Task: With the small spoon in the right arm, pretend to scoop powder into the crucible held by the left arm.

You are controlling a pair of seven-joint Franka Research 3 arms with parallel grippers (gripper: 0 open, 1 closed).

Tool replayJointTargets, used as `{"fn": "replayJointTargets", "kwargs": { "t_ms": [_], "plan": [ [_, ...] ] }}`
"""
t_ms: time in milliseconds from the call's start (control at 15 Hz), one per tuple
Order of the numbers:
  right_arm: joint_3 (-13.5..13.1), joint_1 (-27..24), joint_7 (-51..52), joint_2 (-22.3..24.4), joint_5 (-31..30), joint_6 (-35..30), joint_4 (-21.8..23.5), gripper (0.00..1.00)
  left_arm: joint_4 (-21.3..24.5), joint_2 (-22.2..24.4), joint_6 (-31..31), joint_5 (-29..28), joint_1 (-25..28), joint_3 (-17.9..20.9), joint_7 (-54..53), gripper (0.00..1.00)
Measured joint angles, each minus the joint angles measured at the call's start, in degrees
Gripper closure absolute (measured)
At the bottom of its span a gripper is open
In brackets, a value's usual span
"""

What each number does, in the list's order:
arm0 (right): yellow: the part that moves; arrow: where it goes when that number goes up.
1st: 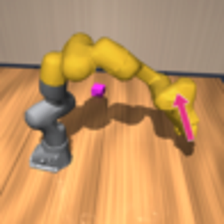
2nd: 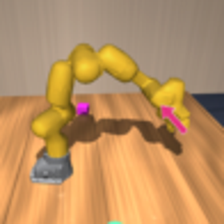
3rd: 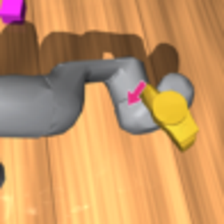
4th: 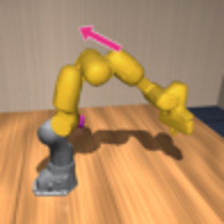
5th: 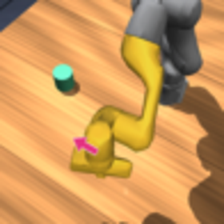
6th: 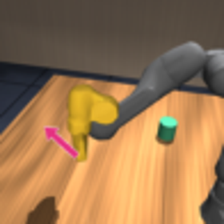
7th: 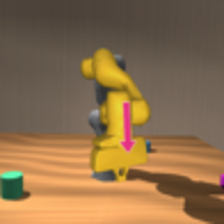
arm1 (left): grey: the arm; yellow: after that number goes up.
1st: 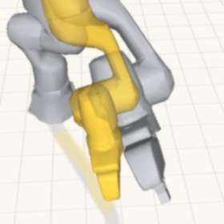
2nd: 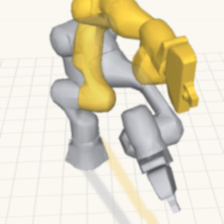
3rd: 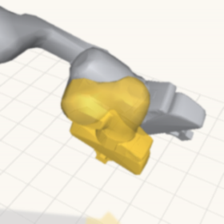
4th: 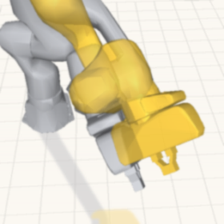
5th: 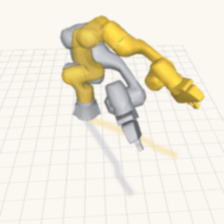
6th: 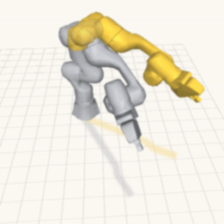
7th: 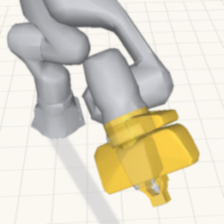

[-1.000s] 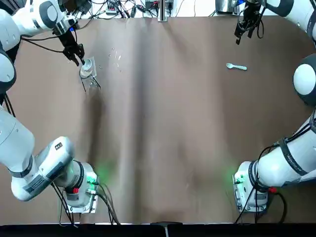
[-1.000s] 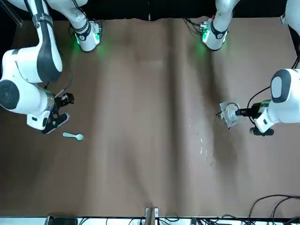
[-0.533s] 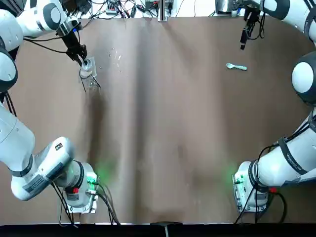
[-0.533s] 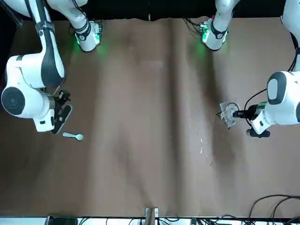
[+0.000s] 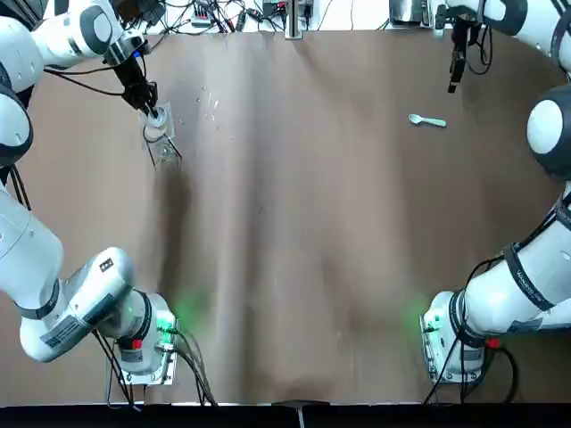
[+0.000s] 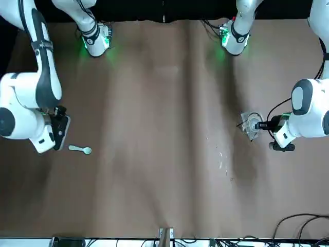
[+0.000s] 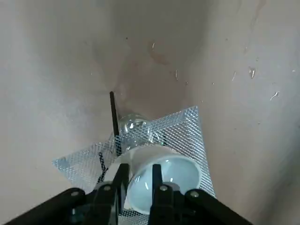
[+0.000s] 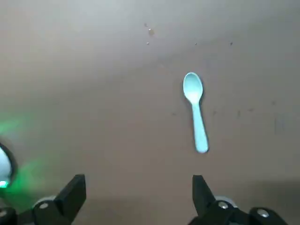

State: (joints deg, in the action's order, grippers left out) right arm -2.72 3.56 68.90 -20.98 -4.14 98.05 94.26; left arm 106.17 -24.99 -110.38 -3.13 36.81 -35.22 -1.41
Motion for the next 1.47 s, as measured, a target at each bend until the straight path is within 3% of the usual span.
{"fn": "replayJointTargets", "kwargs": {
  "t_ms": [67,200,333,733,1000,1200,1467],
  "plan": [
    [0.0,0.0,1.5,-1.0,0.0,1.2,0.1,0.0,0.0,0.0,0.0,0.0,0.0,0.0,0.1,0.73],
    [-0.1,-0.4,4.5,-2.7,0.0,4.5,1.0,0.0,-0.1,0.0,0.0,0.5,0.0,-0.1,0.7,0.9],
    [-0.2,-1.2,8.0,-3.4,-0.1,9.5,3.6,0.0,-0.2,0.1,0.0,0.9,0.0,-0.1,1.2,0.93],
    [-0.3,-3.5,20.7,-3.5,-0.1,24.1,11.9,0.0,-0.7,0.1,1.2,0.9,0.1,-0.2,2.7,0.94],
    [-0.3,-5.6,25.3,-3.5,-0.2,30.2,15.3,0.0,-3.9,0.6,6.5,1.1,1.1,-1.4,3.9,0.94],
    [-0.3,-6.4,27.4,-3.5,-0.2,33.4,15.8,0.0,-7.0,1.7,11.2,5.3,1.5,-1.7,4.5,0.94],
    [-0.3,-7.2,27.6,-4.7,-0.2,36.7,16.5,0.0,-8.2,2.7,11.7,12.9,1.5,-3.2,7.3,0.94]
  ]
}}
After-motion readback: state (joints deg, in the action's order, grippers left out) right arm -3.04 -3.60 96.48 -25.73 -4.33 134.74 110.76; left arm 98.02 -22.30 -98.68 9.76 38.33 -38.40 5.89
